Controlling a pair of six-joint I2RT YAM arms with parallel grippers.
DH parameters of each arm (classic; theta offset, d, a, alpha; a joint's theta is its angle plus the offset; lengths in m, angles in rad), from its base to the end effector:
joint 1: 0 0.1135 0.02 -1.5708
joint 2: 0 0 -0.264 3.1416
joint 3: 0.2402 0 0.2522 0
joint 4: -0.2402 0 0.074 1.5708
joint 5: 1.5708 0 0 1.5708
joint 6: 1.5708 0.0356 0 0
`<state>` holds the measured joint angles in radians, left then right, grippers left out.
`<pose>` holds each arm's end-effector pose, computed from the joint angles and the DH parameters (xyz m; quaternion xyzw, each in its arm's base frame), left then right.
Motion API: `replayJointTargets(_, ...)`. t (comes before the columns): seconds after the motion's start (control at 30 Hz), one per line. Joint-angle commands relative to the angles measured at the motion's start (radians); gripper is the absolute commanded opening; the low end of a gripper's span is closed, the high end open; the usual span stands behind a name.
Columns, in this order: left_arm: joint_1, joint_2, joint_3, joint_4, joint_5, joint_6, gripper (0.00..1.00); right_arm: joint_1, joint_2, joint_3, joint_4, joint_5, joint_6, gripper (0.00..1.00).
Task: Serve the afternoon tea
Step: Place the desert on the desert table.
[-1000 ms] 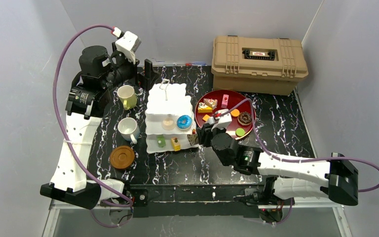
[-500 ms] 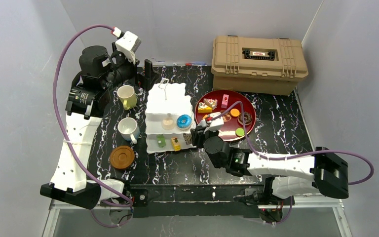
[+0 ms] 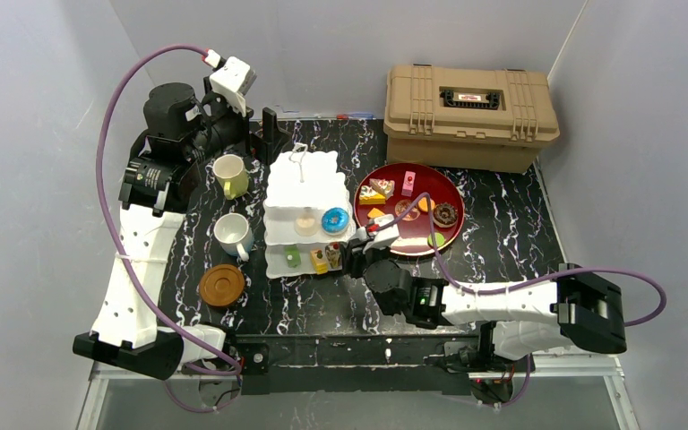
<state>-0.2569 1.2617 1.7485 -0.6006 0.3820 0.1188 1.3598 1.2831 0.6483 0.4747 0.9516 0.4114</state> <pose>0.2234 -0.0724 0.5205 0.2610 0.6961 -0.1864 0.6423 0.0852 0.2593 0.2546 -0.0449 0.7377 0.2255 0.6347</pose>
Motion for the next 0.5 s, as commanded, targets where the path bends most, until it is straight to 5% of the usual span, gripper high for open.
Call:
replayJointTargets(0.0, 0.004, -0.013, 0.013, -0.005, 0.027, -0.002, 0.99, 0.010, -0.006, -0.017, 0.102, 0.074, -0.013, 0.36)
replayJointTargets(0.47, 0.005, -0.005, 0.027, -0.007, 0.037, -0.012, 0.99, 0.019, -0.017, -0.033, 0.097, 0.095, -0.024, 0.59)
